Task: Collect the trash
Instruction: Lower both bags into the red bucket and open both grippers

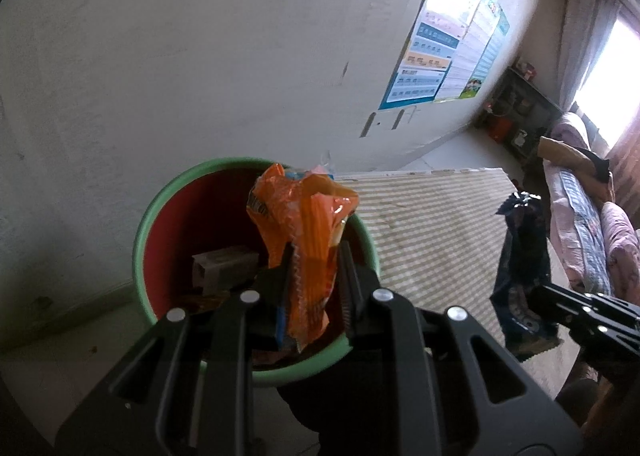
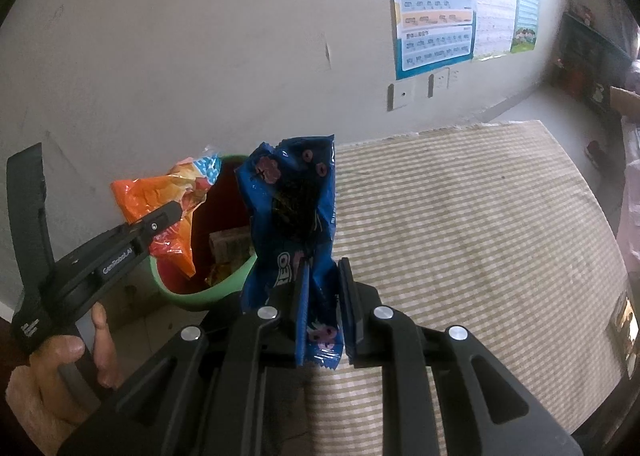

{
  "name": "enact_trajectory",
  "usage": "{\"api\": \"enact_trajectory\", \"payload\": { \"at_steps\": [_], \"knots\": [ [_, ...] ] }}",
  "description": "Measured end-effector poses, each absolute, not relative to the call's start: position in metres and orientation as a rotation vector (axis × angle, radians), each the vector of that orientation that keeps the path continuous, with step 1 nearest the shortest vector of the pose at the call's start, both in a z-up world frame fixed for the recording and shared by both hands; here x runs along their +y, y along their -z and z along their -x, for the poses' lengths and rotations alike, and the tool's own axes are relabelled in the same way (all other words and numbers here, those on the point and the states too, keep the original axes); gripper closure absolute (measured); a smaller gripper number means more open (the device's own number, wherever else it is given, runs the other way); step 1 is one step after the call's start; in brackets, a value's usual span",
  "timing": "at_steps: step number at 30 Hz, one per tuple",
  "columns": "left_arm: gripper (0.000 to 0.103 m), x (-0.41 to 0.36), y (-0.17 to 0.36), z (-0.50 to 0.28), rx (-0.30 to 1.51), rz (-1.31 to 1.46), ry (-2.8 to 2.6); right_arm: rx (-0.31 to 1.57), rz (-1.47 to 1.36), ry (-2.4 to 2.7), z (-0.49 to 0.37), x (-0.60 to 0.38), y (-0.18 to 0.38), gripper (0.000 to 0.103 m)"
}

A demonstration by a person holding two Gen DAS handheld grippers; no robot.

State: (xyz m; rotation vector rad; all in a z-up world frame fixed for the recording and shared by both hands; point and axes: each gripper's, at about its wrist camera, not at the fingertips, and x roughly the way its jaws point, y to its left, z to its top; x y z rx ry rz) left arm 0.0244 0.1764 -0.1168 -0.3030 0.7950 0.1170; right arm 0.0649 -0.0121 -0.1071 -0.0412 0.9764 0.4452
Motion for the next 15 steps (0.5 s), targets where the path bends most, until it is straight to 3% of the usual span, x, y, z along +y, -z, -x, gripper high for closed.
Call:
{"api": "enact_trajectory", "payload": {
  "at_steps": [15],
  "knots": [
    [0.083, 0.197, 0.125, -0.025, 0.801, 0.304, -0.157, 0.979, 0.080, -0.492, -0.074, 0.013, 0.107, 0.088]
  ]
}}
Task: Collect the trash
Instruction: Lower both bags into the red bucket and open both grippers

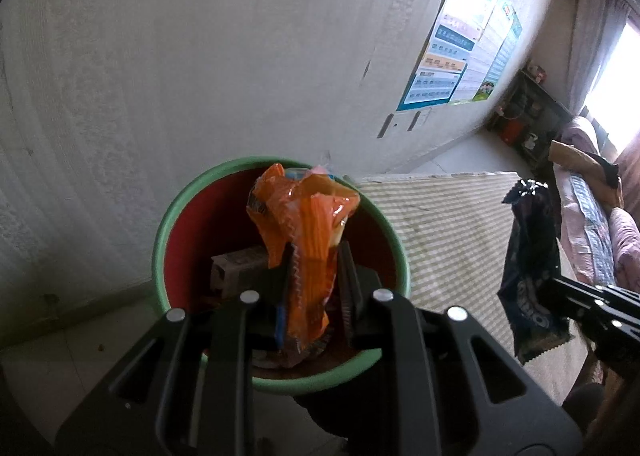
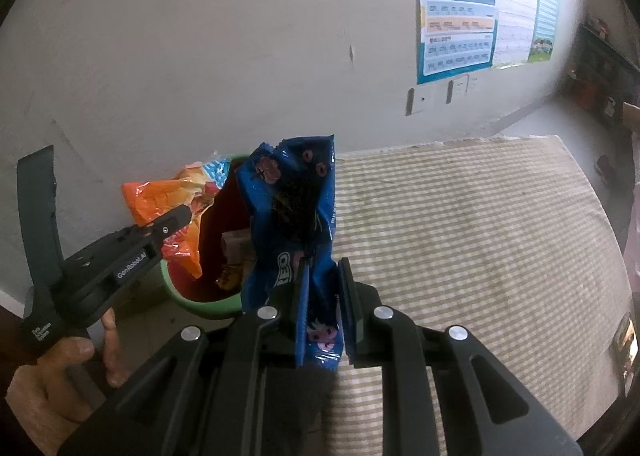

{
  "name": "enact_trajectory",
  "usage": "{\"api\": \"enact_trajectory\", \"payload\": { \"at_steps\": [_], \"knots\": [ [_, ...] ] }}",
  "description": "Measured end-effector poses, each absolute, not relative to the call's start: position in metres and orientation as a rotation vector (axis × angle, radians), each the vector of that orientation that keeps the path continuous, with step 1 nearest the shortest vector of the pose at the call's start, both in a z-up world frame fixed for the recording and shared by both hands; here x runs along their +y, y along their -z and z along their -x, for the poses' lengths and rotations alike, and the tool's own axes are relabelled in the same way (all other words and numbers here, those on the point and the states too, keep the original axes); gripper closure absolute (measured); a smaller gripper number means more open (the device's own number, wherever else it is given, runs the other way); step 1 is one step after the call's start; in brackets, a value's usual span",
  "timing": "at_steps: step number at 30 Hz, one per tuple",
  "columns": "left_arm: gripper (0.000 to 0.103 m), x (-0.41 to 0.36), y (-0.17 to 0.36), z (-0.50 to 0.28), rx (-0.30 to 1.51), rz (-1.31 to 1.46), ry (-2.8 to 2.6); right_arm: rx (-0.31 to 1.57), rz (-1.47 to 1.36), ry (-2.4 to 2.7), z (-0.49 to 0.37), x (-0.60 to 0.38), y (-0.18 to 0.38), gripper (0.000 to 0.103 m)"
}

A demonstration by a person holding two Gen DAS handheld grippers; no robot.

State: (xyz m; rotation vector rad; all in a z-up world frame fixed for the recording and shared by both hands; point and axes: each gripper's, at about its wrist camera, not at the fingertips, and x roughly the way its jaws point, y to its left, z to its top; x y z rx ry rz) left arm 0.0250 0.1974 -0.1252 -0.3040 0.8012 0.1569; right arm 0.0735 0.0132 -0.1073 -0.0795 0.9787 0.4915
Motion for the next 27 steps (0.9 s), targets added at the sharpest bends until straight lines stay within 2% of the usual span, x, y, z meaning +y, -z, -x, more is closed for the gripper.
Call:
{"api": "enact_trajectory", "payload": {
  "at_steps": [22, 24, 25, 26, 27],
  "knots": [
    [0.082, 0.221, 0.135, -0.040, 0.813, 0.290, -0.198, 0.998, 0.138, -0.570, -0.101, 0.065, 0.116, 0.088],
    [0.074, 0.223, 0.136, -0.041, 0.817, 0.291, -0.200, 1.002, 0.133, -0.576, -0.103, 0.067, 0.117, 0.088],
    [0.061, 0.224, 0.136, -0.041, 0.812, 0.292, -0.211, 1.005, 0.126, -0.583, -0.104, 0.068, 0.117, 0.086],
    [0.049, 0.226, 0.135, -0.040, 0.798, 0.299, -0.224, 1.005, 0.121, -0.586, -0.105, 0.068, 0.117, 0.080],
    [0.045, 0.226, 0.134, -0.038, 0.786, 0.307, -0.235, 1.004, 0.114, -0.593, -0.106, 0.068, 0.117, 0.066]
  ]
}}
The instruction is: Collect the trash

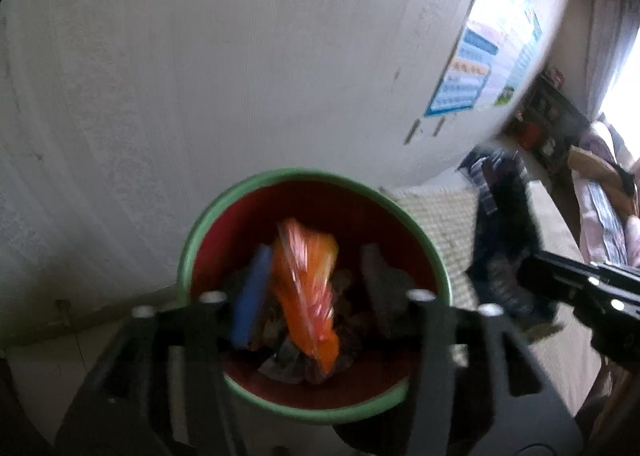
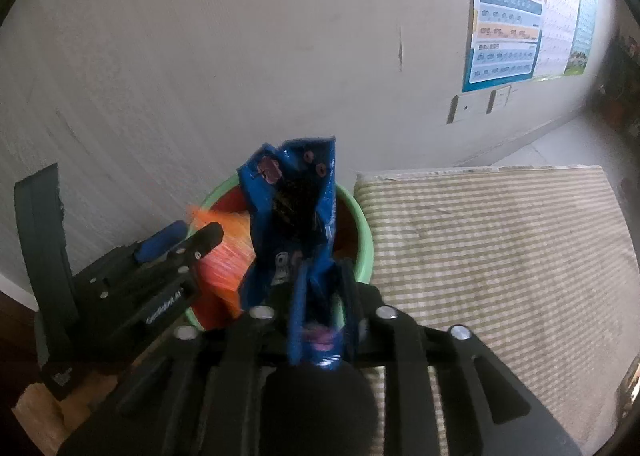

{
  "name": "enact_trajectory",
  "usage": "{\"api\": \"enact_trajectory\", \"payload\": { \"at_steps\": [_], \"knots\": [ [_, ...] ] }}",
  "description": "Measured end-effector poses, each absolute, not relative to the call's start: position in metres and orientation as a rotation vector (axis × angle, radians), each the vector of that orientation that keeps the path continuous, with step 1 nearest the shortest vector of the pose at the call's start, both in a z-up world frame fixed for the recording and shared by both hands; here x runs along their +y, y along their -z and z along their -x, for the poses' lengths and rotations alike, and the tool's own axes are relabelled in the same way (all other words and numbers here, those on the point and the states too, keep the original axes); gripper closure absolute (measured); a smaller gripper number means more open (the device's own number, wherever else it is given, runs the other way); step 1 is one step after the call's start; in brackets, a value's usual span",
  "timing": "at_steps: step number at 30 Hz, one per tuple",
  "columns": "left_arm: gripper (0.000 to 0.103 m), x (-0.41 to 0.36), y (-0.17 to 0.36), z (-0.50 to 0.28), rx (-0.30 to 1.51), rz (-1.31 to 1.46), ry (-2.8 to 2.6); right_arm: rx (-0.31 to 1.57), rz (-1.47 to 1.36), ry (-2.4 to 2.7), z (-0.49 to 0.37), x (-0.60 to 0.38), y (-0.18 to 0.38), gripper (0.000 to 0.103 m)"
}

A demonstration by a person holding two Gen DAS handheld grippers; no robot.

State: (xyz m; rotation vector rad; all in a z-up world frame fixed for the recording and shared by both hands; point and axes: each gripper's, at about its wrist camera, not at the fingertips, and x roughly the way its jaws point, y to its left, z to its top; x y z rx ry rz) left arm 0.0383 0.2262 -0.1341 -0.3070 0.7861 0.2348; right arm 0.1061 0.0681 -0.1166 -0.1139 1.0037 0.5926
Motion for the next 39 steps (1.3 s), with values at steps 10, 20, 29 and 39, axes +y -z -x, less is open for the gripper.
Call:
{"api": "enact_trajectory", "payload": {
  "at_steps": [10, 20, 29, 39],
  "knots": [
    [0.033, 0.223, 0.128, -0.029, 0.781, 0.350, -0.295, 0.958, 0.047, -0.582, -0.100, 0.041, 0.098, 0.059],
    [0.025, 0.141, 0.094, -0.031, 0.743, 0.286, -0.137, 0.864, -0.035, -0.413, -0.074, -0.058, 0.065, 0.046],
    [0.008, 0.039, 0.040, -0.039, 0.629, 0.194, 0.034, 0.706, -0.159, -0.205, -0.038, -0.165, 0.030, 0.023],
    [0.005, -0.035, -0.012, -0.030, 0.428, 0.111, 0.033, 0.495, -0.164, -0.032, -0.002, -0.229, -0.001, 0.007]
  ]
}}
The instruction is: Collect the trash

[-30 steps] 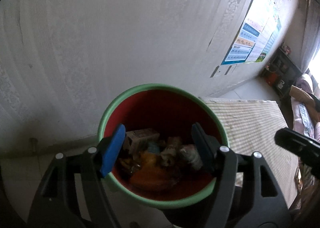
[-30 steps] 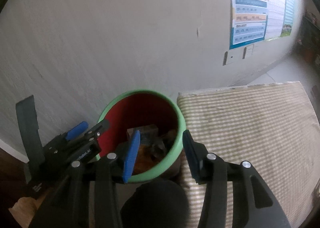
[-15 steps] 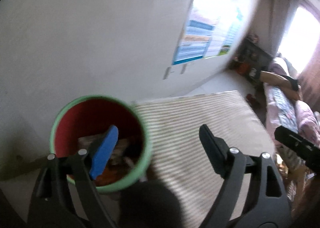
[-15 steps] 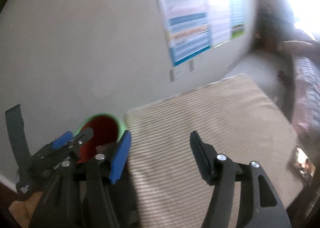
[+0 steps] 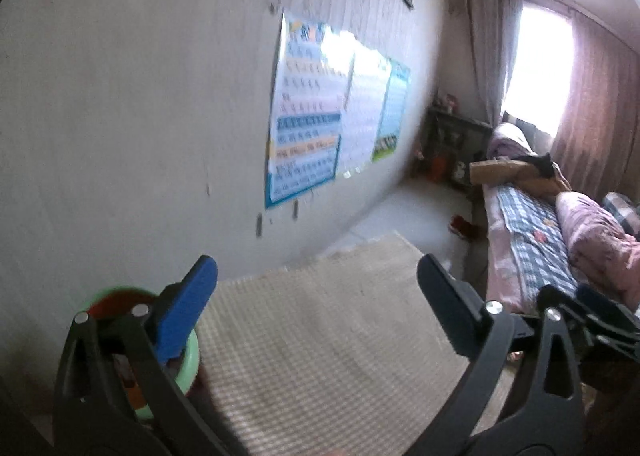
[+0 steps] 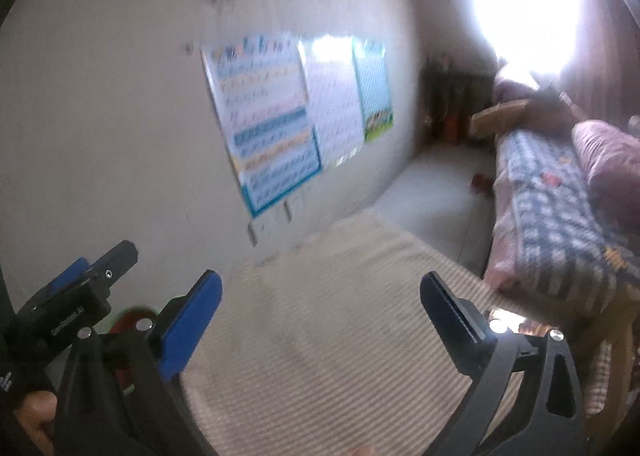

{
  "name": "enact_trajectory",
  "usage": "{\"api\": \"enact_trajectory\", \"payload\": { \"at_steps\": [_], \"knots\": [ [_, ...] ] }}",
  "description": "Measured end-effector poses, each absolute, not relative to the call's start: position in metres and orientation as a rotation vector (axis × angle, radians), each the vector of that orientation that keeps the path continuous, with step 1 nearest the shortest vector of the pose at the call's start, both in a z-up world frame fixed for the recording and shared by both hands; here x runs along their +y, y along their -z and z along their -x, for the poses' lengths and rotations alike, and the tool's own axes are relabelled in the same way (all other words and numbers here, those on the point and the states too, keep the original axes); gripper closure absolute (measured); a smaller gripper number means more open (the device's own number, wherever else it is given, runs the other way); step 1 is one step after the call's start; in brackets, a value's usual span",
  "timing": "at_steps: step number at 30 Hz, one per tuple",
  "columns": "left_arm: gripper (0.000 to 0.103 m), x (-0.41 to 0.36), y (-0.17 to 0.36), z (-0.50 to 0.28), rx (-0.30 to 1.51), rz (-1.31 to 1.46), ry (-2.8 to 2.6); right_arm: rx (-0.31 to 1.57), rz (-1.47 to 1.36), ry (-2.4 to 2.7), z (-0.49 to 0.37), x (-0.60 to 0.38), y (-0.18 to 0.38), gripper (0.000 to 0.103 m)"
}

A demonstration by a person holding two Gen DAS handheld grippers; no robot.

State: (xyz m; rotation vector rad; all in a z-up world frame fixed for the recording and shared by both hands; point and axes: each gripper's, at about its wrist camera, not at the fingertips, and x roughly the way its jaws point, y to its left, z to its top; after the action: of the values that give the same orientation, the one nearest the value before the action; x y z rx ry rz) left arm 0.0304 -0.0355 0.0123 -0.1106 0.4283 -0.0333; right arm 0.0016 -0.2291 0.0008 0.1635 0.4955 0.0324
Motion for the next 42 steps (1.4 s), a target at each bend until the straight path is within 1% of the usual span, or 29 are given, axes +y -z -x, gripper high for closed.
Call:
{"api": "enact_trajectory", "payload": {
  "at_steps": [3, 8, 11, 19, 42],
  "knots": [
    [0.005, -0.040, -0.020, -0.020, 0.396, 0.102, -0.018, 0.394, -0.159, 0.001, 0.009, -0.235, -0.006, 0.007],
    [0.005, -0.043, -0.023, -0.006, 0.357, 0.045, -0.072, 0.303, -0.152, 0.028, 0.018, -0.242, -0.005, 0.007],
    [0.005, -0.042, -0.020, -0.003, 0.360, 0.018, -0.081, 0.318, -0.103, 0.051, 0.017, -0.238, -0.005, 0.007],
    [0.005, -0.035, -0.014, -0.001, 0.396, 0.019, -0.097, 0.423, -0.147, 0.045, 0.003, -0.238, 0.000, 0.007],
    [0.005, -0.023, 0.000, -0.012, 0.452, 0.038, -0.086, 0.472, -0.123, 0.045, -0.008, -0.225, 0.013, 0.007]
  ]
}}
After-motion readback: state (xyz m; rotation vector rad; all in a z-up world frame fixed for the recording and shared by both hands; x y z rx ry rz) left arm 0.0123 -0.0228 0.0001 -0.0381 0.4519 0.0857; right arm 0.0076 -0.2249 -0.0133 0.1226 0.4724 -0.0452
